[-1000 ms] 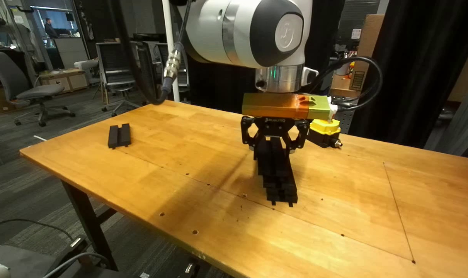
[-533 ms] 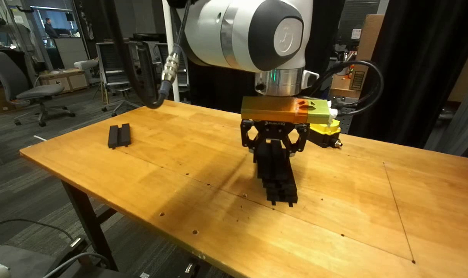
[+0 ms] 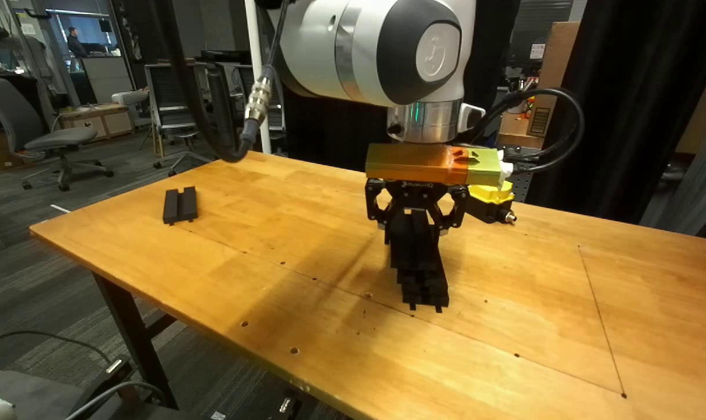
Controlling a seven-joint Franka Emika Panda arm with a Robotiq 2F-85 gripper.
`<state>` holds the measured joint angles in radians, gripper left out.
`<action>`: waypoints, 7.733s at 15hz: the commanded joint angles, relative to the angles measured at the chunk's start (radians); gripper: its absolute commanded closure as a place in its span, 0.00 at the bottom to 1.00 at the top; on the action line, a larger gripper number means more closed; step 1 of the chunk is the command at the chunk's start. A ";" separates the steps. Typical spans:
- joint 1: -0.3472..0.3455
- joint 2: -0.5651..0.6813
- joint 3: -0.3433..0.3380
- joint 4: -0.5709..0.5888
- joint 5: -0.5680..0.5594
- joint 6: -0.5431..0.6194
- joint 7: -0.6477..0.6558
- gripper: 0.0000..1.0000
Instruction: Stack the black pieces together
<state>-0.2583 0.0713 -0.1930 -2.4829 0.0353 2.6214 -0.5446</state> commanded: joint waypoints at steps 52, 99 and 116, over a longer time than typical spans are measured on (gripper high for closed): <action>0.098 -0.052 0.048 0.126 -0.163 -0.217 0.218 0.00; 0.497 0.457 0.437 0.676 -0.134 -0.432 0.289 0.00; 0.519 0.503 0.432 0.668 -0.143 -0.313 0.379 0.00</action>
<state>0.2526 0.5745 0.2435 -1.8141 -0.1213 2.2867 -0.1734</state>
